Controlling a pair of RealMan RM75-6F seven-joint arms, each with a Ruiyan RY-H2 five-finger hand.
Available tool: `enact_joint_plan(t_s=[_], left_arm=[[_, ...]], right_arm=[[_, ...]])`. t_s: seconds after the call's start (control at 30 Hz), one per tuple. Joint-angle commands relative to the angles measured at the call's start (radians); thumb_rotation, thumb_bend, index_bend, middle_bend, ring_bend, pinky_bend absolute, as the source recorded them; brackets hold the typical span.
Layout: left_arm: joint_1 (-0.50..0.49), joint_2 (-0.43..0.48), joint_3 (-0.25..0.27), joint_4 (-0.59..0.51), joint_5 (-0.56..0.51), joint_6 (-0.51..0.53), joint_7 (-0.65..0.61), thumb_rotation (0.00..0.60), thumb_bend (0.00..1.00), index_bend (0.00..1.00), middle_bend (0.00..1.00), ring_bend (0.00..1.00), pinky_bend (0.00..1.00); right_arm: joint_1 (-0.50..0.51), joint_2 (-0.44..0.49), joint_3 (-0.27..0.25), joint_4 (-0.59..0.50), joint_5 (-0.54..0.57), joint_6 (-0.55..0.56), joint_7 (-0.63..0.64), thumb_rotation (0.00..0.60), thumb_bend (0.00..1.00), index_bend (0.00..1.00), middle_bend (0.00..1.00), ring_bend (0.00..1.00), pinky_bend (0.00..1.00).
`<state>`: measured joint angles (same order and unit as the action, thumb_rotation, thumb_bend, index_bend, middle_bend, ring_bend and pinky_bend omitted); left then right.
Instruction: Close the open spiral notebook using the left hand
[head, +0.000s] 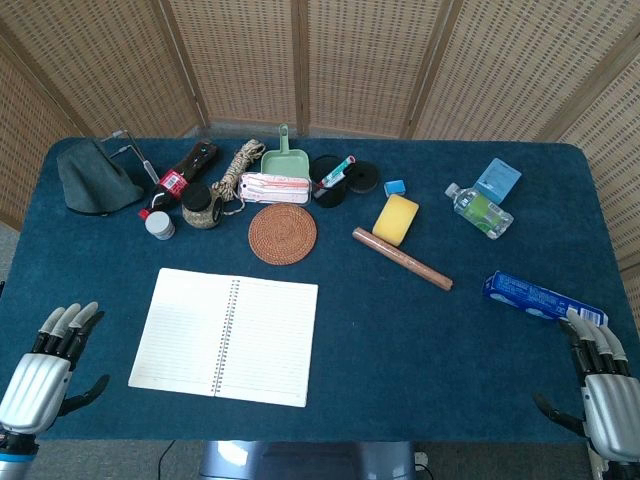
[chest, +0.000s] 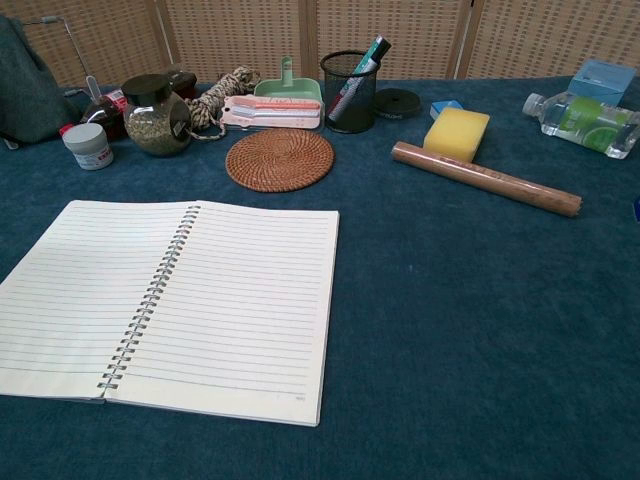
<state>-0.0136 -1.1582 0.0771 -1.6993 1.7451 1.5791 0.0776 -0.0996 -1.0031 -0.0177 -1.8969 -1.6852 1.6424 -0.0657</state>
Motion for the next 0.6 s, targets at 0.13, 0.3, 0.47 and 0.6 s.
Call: enact_joint_plan(t_s=[0.13,0.3,0.47,0.6], left_arm=[[-0.001,-0.005,0.004,0.003,0.001,-0.008,0.011,0.6,0.23,0.03,0.0,0.0,0.02],[-0.008,-0.004,0.016,0.008,0.019,-0.021,0.01,0.6,0.23,0.03,0.0,0.0,0.02],[-0.037,0.006,0.048,0.021,0.041,-0.091,-0.004,0.6,0.23,0.04,0.0,0.0,0.02],[-0.073,0.0,0.052,0.021,0.044,-0.156,0.004,0.6,0.23,0.05,0.0,0.0,0.01]], right_arm=[[-0.001,0.0,0.0,0.0,0.001,0.002,0.002,0.6,0.2,0.0,0.0,0.0,0.0],[-0.001,0.002,-0.001,-0.004,-0.001,0.003,0.006,0.6,0.2,0.0,0.0,0.0,0.0],[0.002,0.01,0.001,-0.013,-0.002,0.003,0.016,0.6,0.2,0.0,0.0,0.0,0.0],[0.0,0.017,0.003,-0.008,0.01,0.005,0.032,0.6,0.2,0.0,0.0,0.0,0.0]])
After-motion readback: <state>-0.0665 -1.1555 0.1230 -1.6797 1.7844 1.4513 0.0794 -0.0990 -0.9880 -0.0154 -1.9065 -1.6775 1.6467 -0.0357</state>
